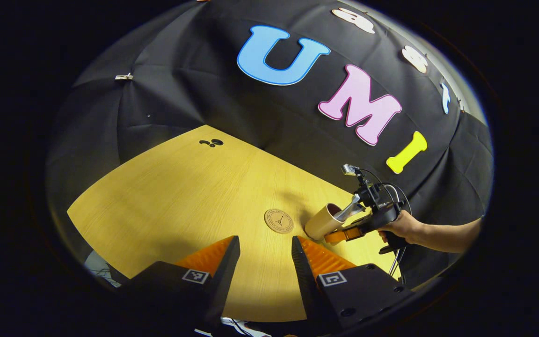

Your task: Put the toothbrush and toothpaste on the desktop into the cup, then pick up the cup and place it on the coaster on the desktop.

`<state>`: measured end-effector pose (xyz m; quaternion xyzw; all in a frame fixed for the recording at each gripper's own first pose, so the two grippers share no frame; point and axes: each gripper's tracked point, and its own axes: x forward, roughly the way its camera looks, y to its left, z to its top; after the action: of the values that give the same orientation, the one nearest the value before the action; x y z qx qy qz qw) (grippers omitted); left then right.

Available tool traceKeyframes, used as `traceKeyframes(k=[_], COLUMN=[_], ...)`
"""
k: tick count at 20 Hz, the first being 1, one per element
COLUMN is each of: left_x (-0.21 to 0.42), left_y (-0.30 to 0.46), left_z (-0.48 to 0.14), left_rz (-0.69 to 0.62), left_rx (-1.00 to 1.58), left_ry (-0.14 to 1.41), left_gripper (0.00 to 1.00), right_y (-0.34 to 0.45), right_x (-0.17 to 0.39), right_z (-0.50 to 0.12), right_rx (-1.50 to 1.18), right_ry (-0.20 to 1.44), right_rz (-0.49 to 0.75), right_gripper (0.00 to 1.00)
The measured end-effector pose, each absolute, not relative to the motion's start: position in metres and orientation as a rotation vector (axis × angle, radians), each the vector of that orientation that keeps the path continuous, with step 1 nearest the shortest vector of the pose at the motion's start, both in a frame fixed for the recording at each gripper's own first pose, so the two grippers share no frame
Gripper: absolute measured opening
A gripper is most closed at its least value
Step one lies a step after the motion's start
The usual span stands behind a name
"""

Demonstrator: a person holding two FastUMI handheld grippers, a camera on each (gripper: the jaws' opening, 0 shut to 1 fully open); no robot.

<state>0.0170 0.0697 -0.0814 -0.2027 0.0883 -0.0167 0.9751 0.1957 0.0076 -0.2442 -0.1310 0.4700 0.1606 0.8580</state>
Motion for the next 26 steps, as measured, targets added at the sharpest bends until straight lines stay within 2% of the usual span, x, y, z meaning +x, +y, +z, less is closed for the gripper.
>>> traceKeyframes(k=[16,26], left_x=[-0.005,-0.007], left_y=[0.107,0.125], left_z=[-0.085,-0.089], left_rz=[0.0,0.021], left_rx=[-0.429,-0.446], left_ry=[0.17,0.173], left_gripper=[0.7,0.7], right_y=[0.105,0.126], right_x=[0.219,0.229], right_z=[-0.233,-0.246], right_rx=[-0.318,-0.351], right_ry=[0.982,1.004], right_rz=[0.427,0.433], right_gripper=[0.5,0.5])
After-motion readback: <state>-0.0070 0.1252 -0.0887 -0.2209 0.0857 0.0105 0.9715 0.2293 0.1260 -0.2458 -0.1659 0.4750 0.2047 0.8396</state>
